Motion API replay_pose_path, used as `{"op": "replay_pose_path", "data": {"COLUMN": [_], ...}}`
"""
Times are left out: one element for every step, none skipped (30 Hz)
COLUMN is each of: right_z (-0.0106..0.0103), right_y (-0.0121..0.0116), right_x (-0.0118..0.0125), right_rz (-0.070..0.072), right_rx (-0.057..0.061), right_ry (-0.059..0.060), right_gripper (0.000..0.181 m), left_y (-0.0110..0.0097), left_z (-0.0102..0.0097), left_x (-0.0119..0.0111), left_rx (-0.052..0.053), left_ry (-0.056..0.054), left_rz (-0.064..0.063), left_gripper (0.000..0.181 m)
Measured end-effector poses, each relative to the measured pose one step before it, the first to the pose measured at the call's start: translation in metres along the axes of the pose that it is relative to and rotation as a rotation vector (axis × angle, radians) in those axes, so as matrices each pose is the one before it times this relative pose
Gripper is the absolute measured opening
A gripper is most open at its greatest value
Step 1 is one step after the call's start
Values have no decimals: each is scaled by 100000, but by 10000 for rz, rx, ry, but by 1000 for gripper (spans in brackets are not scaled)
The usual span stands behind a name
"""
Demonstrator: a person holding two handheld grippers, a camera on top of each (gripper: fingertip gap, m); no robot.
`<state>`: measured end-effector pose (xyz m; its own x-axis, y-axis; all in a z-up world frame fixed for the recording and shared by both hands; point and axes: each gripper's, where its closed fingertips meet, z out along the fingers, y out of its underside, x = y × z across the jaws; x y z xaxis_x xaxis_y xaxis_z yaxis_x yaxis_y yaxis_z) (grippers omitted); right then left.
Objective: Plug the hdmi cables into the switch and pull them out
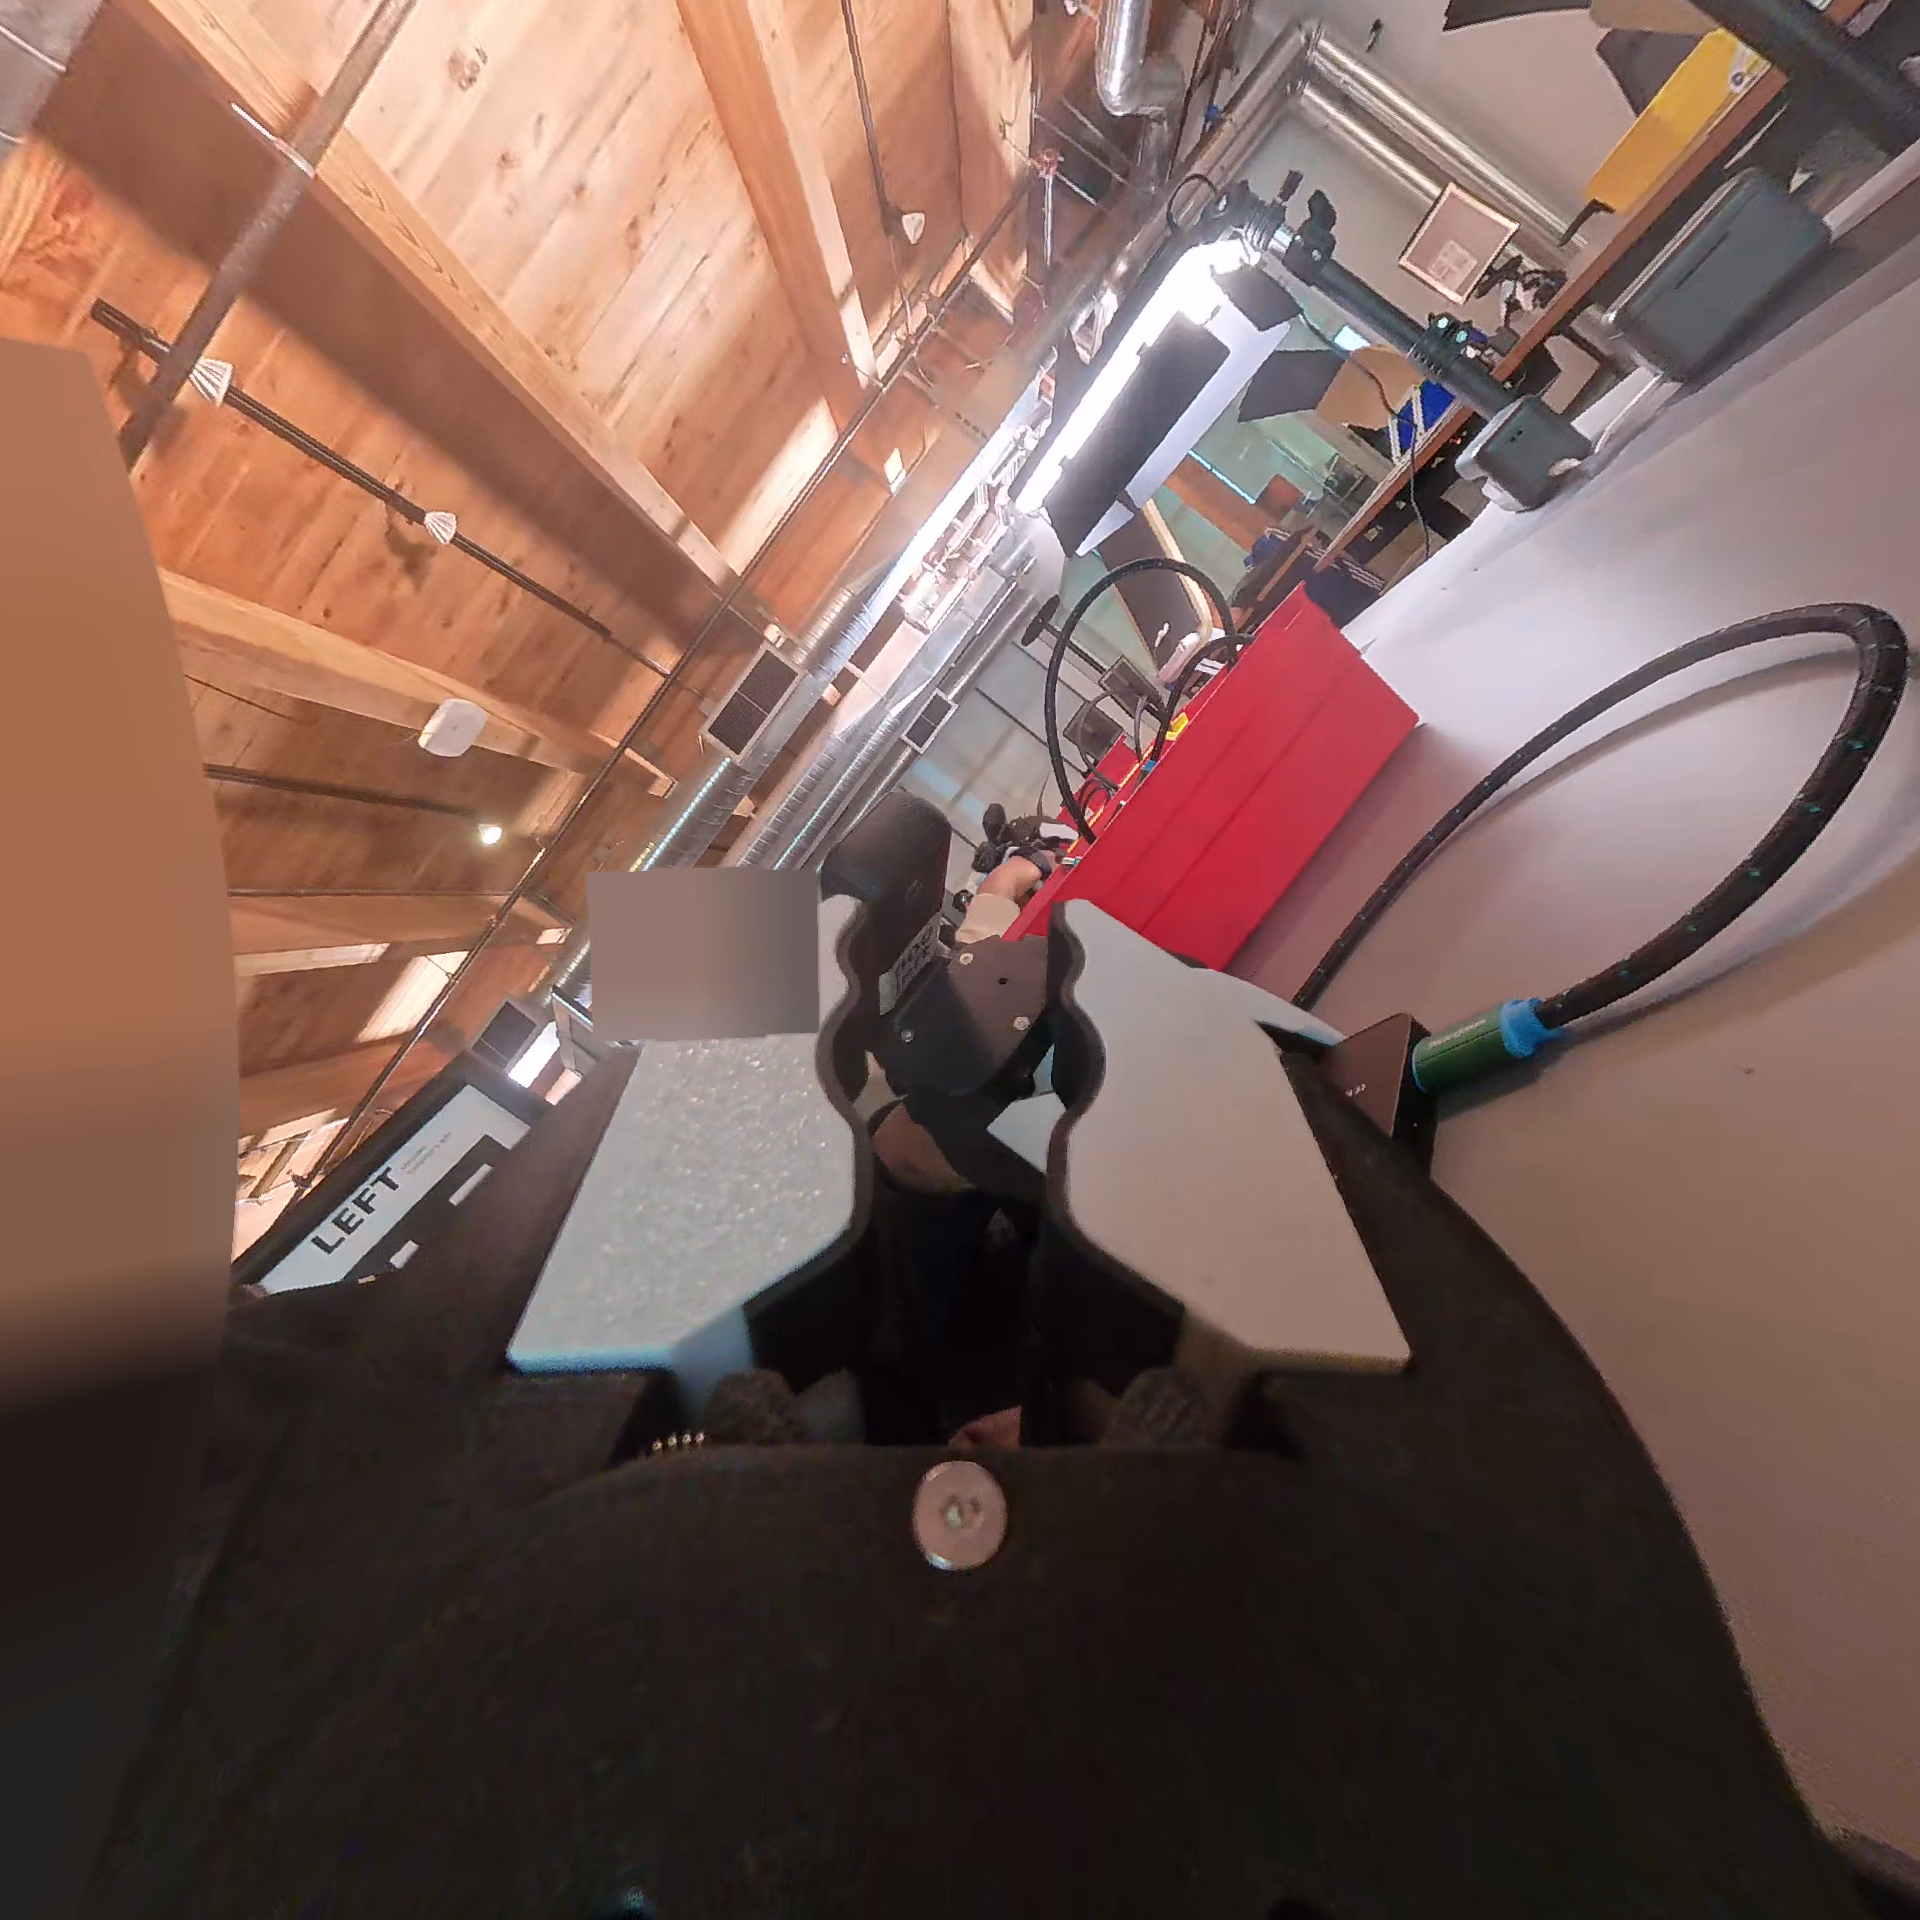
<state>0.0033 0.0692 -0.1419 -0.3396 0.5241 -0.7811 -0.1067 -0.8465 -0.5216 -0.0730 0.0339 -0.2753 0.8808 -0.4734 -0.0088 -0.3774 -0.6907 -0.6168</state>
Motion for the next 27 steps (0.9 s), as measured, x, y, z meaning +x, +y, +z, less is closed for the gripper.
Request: {"op": "replay_pose_path", "data": {"right_z": [-13,-6,-1,7,-4,-23,-23,-13,-2,13,21,53,62,85,81,73,45,29,24,20,41,89,127,149,149,137,118], "right_y": [-25,3,23,27,11,-8,-11,-20,8,35,67,114,163,177,177,128,88,32,3,-11,11,68,142,187,179,94,-39], "right_x": [11,-6,-12,-12,-29,-26,4,-2,-9,13,-3,-50,-54,5,-12,-88,-69,-97,-86,-69,-51,-8,-105,-219,-273,-415,-450], "right_rz": [6,-2,-9,-10,-12,-18,-18,-18,-16,-18,-24,-41,-59,-74,-93,-115,-129,-164,-227,-296,-348,-366,-331,-253,-121,17,129], "right_rx": [19,4,-9,-11,-1,12,18,15,-2,-21,-45,-91,-118,-120,-105,-78,-53,-27,-10,-7,-17,-57,-98,-115,-97,-40,32], "right_ry": [1,1,0,-4,-12,-5,12,6,6,16,10,-14,-9,38,32,-5,15,15,44,85,128,154,83,-24,-113,-261,-330], "right_gripper": [32,32,32,32,32,32,32,32,32,32,32,32,34,34,35,36,36,37,38,41,43,45,48,51,53,55,56], "left_y": [-111,-31,-68,-127,-203,-346,-531,-697,-799,-846,-832,-845,-761,-702,-580,-408,-394,-495,-553,-562,-608,-636,-687,-840,-990,-982,-913], "left_z": [5,14,-49,-99,-148,-192,-265,-311,-357,-401,-443,-463,-412,-342,-277,-206,-195,-208,-217,-222,-235,-217,-225,-245,-266,-245,-218], "left_x": [-97,-8,-19,-60,-83,-110,-129,-162,-317,-574,-769,-801,-785,-602,-425,-319,-170,-105,-47,-42,-67,-4,5,52,40,-24,-29], "left_rx": [63,30,91,141,177,274,385,492,565,574,535,504,434,419,358,238,227,274,288,282,320,336,351,453,535,515,480], "left_ry": [-45,-46,-141,-273,-375,-436,-444,-420,-466,-599,-682,-667,-618,-471,-363,-324,-268,-245,-186,-181,-205,-196,-204,-145,-111,-97,-44], "left_rz": [-42,48,136,267,384,472,495,472,392,311,329,415,325,305,323,339,420,399,364,388,514,602,543,446,323,184,48], "left_gripper": [70,70,70,70,70,70,70,69,69,69,69,69,69,69,69,69,68,68,68,68,68,68,68,68,68,68,67]}}
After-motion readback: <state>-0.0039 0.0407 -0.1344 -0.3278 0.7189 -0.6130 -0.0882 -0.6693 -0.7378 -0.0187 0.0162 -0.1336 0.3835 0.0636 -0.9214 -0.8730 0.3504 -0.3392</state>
